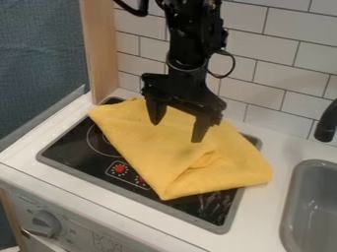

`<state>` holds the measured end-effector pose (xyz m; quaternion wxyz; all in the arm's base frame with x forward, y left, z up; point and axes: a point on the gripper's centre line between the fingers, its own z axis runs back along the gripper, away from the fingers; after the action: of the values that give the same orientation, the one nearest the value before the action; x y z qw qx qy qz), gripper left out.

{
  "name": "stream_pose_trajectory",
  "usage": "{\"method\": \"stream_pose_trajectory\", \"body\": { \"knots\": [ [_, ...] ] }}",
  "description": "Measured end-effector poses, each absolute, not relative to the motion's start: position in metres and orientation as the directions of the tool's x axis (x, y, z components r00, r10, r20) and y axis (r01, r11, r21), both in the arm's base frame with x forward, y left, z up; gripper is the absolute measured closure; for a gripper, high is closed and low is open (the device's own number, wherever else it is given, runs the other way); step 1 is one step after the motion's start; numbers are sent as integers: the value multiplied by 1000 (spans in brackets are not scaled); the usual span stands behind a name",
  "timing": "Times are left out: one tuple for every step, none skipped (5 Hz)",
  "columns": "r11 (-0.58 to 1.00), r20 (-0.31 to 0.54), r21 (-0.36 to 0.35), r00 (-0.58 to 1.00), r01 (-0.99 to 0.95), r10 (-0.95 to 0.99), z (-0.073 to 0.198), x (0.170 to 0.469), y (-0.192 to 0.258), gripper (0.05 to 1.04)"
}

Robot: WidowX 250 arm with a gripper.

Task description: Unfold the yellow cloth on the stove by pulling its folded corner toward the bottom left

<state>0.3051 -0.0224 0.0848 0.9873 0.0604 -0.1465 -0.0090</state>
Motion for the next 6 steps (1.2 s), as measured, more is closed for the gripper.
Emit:
{"method": "stream_pose_trajectory", "body": {
  "knots": [
    [992,258,126,965,4,-37,76,300,-22,83],
    [988,263,142,960,56,-92,78,296,-37,83],
    [981,263,174,957,82,-127,78,295,-45,83],
    [971,233,235,967,50,-106,65,294,-40,83],
    [961,211,275,972,42,-103,55,298,-40,83],
    [959,186,281,978,34,-89,45,302,-41,83]
  ]
}}
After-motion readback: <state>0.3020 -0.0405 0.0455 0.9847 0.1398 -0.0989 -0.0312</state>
